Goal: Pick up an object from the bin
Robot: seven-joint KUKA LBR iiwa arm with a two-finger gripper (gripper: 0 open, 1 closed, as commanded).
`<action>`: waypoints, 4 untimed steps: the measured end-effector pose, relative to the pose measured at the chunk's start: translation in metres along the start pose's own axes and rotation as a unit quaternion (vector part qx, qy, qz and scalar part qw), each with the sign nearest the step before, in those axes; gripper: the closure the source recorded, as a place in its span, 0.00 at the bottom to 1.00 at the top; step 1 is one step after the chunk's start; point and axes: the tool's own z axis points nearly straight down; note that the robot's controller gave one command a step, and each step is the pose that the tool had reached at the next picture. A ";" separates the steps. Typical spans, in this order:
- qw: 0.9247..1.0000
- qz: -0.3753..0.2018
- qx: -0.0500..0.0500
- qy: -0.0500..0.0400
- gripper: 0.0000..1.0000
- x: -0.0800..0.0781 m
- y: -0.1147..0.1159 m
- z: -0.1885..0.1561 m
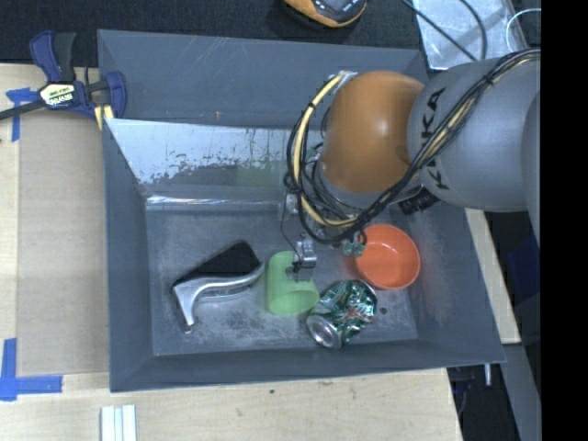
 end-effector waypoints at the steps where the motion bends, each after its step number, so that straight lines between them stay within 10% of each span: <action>1: 1.000 0.001 0.000 -0.004 0.00 -0.001 0.000 -0.005; 2: 1.000 -0.014 0.000 -0.003 0.00 -0.006 0.016 0.001; 3: 1.000 -0.015 0.000 -0.002 0.00 0.052 -0.004 -0.007; 4: 0.999 -0.043 0.000 0.000 0.00 0.040 0.007 0.075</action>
Offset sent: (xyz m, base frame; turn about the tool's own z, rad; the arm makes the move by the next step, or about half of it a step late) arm 0.0051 0.0181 -0.0015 -0.0317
